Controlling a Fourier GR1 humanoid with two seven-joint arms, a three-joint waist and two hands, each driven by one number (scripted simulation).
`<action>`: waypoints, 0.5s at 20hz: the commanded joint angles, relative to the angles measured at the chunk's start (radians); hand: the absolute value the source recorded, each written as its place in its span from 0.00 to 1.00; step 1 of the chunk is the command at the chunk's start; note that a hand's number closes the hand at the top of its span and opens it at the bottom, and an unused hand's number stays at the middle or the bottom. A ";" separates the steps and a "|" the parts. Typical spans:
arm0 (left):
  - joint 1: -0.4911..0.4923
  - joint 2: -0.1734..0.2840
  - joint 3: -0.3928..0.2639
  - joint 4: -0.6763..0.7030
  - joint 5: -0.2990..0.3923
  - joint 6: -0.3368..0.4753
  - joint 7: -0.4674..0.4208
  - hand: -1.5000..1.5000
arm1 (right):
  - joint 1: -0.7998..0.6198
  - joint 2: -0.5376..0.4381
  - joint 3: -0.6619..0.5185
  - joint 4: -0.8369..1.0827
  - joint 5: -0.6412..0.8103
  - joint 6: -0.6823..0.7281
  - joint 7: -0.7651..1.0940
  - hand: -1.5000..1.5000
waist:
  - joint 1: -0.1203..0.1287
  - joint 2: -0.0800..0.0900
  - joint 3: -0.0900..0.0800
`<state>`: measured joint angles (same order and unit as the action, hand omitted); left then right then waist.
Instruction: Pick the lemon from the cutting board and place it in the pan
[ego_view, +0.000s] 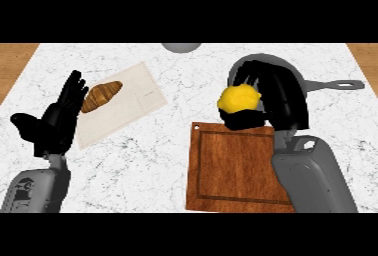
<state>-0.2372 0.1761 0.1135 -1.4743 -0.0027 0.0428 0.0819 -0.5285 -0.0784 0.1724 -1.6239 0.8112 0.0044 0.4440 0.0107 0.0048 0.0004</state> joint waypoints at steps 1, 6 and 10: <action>0.033 0.001 -0.010 -0.019 -0.004 -0.011 -0.003 0.50 | -0.106 -0.096 -0.173 0.222 -0.053 -0.037 -0.136 1.00 | 0.009 0.002 0.000; -0.044 0.015 0.007 0.009 0.015 -0.022 0.030 0.50 | -0.177 -0.164 -0.208 0.545 0.045 -0.214 -0.326 1.00 | 0.028 0.010 0.001; -0.038 -0.046 -0.047 -0.008 -0.036 0.033 0.015 0.50 | -0.250 -0.236 -0.297 0.785 0.025 -0.309 -0.468 1.00 | 0.035 0.013 0.002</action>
<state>-0.2680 0.1663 0.1001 -1.4625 -0.0116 0.0437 0.0874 -0.7115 -0.2618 -0.0566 -1.0531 0.8301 -0.2088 0.0959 0.0356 0.0148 0.0013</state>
